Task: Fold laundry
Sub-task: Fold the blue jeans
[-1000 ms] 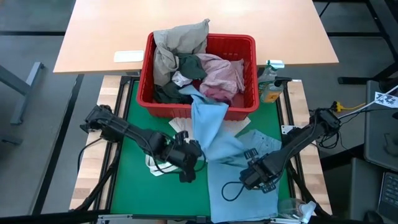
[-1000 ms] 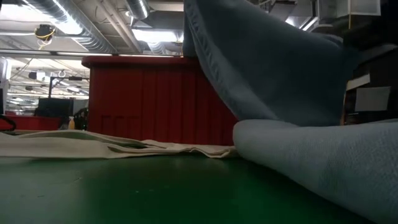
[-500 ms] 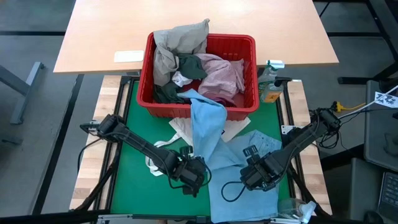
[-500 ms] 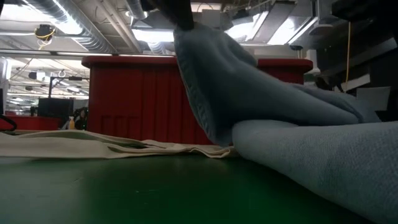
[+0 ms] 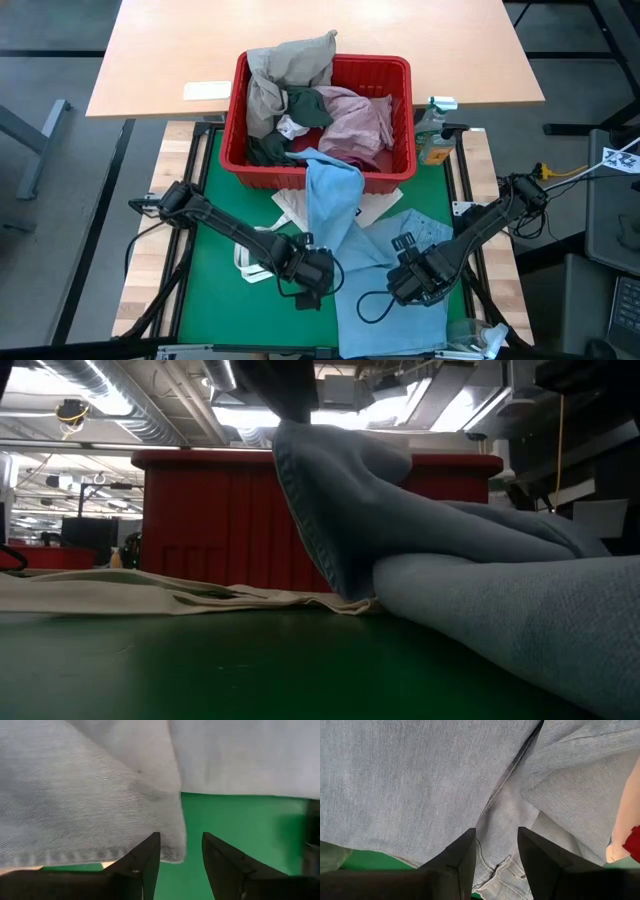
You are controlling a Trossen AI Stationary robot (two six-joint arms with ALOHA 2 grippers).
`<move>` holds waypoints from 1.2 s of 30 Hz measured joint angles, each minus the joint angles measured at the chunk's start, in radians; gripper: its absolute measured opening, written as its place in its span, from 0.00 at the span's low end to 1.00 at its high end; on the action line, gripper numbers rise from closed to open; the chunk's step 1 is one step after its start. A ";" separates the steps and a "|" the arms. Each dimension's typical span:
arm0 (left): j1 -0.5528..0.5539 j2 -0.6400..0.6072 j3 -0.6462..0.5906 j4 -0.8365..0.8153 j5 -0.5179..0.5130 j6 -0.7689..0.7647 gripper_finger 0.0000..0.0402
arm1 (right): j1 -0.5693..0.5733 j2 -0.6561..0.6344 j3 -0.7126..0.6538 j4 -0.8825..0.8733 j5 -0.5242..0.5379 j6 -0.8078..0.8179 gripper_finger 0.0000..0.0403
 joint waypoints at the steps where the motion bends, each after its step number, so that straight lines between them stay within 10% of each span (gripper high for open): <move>1: 0.008 -0.013 0.000 0.000 0.025 0.004 0.34 | 0.000 0.000 0.000 0.000 0.000 0.000 0.36; 15: 0.145 -0.176 0.000 0.070 -0.071 0.195 0.32 | 0.000 0.000 0.000 -0.005 0.000 -0.001 0.36; 28: 0.517 -0.170 0.000 0.162 -0.151 0.401 0.31 | 0.000 0.000 0.000 -0.002 0.001 -0.008 0.36; 36: 0.689 -0.151 0.000 0.163 0.176 0.518 0.31 | 0.000 0.000 0.000 -0.001 0.002 -0.008 0.36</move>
